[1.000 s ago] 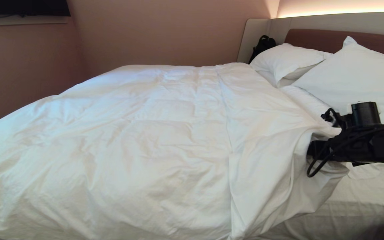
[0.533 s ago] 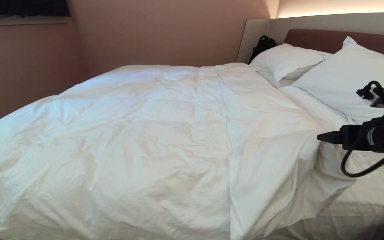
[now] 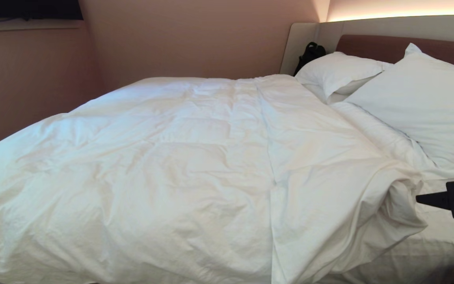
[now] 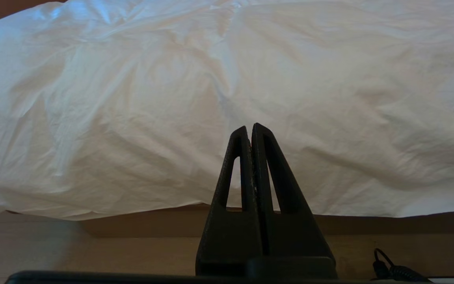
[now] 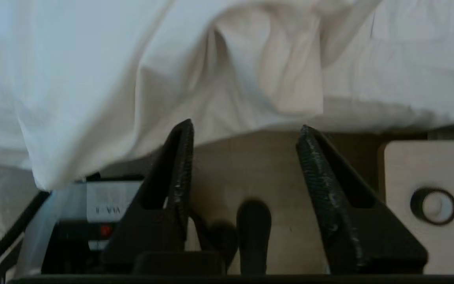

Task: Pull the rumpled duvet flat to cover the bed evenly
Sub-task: Flatten the corners of the folded blanket

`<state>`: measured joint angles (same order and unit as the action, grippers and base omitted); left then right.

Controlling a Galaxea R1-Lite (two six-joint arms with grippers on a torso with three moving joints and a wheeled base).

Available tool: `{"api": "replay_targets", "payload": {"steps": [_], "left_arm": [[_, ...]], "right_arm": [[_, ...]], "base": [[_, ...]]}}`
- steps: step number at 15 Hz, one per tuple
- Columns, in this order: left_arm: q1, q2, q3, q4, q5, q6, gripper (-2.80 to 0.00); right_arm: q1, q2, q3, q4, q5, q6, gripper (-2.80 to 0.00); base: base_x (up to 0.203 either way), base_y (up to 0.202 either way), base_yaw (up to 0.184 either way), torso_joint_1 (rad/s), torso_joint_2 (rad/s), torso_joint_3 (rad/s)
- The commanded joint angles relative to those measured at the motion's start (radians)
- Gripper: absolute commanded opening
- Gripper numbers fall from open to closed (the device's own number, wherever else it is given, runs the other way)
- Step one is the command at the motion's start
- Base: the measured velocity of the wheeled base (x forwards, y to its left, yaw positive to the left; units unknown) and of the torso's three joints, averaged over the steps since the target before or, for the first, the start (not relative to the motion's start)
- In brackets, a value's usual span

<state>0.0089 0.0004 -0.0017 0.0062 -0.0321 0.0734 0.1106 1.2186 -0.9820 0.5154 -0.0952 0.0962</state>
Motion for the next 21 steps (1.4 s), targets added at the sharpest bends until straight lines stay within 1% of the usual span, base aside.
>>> {"api": "replay_targets", "payload": {"steps": [1, 4, 5, 7, 9, 12, 13, 14, 16, 18, 19, 21], "left_arm": [[0.000, 0.000, 0.000, 0.000, 0.000, 0.000, -2.80], [0.000, 0.000, 0.000, 0.000, 0.000, 0.000, -2.80], [0.000, 0.000, 0.000, 0.000, 0.000, 0.000, -2.80], [0.000, 0.000, 0.000, 0.000, 0.000, 0.000, -2.80], [0.000, 0.000, 0.000, 0.000, 0.000, 0.000, -2.80], [0.000, 0.000, 0.000, 0.000, 0.000, 0.000, -2.80], [0.000, 0.000, 0.000, 0.000, 0.000, 0.000, -2.80], [0.000, 0.000, 0.000, 0.000, 0.000, 0.000, -2.80], [0.000, 0.000, 0.000, 0.000, 0.000, 0.000, -2.80], [0.000, 0.000, 0.000, 0.000, 0.000, 0.000, -2.80], [0.000, 0.000, 0.000, 0.000, 0.000, 0.000, -2.80], [0.000, 0.000, 0.000, 0.000, 0.000, 0.000, -2.80]], "right_arm": [[0.004, -0.042, 0.078, 0.138, 0.000, -0.020, -2.80], [0.006, 0.008, 0.117, 0.115, 0.006, -0.041, -2.80], [0.010, 0.052, 0.129, 0.087, 0.022, -0.056, -2.80], [0.016, 0.088, 0.134, -0.012, 0.087, -0.079, -2.80], [0.053, 0.092, 0.130, -0.036, 0.095, -0.079, -2.80], [0.084, 0.117, 0.131, -0.069, 0.109, -0.070, -2.80], [0.090, 0.121, 0.135, -0.105, 0.132, -0.068, -2.80], [0.093, 0.121, 0.134, -0.115, 0.177, -0.064, 0.00], [0.093, 0.124, 0.129, -0.121, 0.200, -0.045, 0.00], [0.091, 0.128, 0.129, -0.129, 0.292, 0.006, 0.00], [0.080, 0.127, 0.131, -0.130, 0.376, 0.029, 0.00], [0.060, 0.124, 0.136, -0.131, 0.431, 0.053, 0.00]], "base": [[0.000, 0.000, 0.000, 0.000, 0.00, 0.000], [0.000, 0.000, 0.000, 0.000, 0.00, 0.000], [0.000, 0.000, 0.000, 0.000, 0.00, 0.000], [0.000, 0.000, 0.000, 0.000, 0.00, 0.000], [0.000, 0.000, 0.000, 0.000, 0.00, 0.000], [0.000, 0.000, 0.000, 0.000, 0.00, 0.000], [0.000, 0.000, 0.000, 0.000, 0.00, 0.000], [0.000, 0.000, 0.000, 0.000, 0.00, 0.000], [0.000, 0.000, 0.000, 0.000, 0.00, 0.000], [0.000, 0.000, 0.000, 0.000, 0.00, 0.000], [0.000, 0.000, 0.000, 0.000, 0.00, 0.000], [0.000, 0.000, 0.000, 0.000, 0.00, 0.000]]}}
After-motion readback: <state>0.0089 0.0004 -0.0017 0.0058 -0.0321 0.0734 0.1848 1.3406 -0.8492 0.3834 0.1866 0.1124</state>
